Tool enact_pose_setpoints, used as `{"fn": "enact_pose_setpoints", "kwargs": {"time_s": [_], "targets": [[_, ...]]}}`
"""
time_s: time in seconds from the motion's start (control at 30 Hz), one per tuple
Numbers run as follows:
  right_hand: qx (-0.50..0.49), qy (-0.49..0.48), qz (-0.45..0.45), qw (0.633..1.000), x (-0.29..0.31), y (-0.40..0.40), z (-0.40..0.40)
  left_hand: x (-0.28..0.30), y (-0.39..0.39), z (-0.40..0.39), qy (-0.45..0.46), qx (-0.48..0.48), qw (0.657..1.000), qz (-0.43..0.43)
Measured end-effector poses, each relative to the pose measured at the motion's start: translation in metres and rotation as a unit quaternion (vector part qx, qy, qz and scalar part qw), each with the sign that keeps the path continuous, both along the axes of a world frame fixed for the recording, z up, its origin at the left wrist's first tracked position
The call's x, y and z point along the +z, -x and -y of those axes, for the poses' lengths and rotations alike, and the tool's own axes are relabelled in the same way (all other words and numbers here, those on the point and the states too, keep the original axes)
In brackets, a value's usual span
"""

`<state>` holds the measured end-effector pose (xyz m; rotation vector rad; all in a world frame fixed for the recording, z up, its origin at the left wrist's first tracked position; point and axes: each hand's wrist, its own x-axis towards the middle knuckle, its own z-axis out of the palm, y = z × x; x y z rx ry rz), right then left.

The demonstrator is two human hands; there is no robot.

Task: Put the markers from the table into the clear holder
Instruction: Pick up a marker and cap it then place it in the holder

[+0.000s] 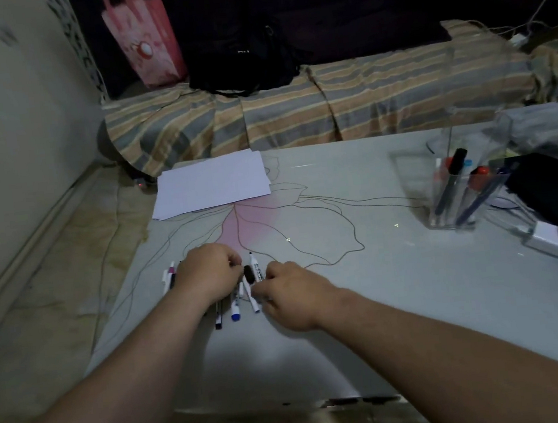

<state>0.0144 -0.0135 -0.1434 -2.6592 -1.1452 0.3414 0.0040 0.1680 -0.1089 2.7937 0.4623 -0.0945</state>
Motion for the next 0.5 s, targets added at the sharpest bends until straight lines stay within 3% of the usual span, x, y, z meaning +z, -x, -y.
{"fn": "enact_pose_setpoints", "kwargs": {"time_s": [0.33,0.43,0.5], "targets": [[-0.176,0.022,-0.018,0.984,0.002,-0.016,0.037,-0.014,-0.009,0.036,-0.132,-0.103,0.985,-0.040],[-0.222,-0.014,-0.053,0.974,0.014,-0.024,0.062,-0.015,-0.011,0.051,-0.083,-0.120,0.989,-0.010],[-0.249,-0.041,-0.055,0.966,0.025,-0.031,0.079,-0.012,-0.013,0.060,0.020,-0.108,0.993,0.037]]}}
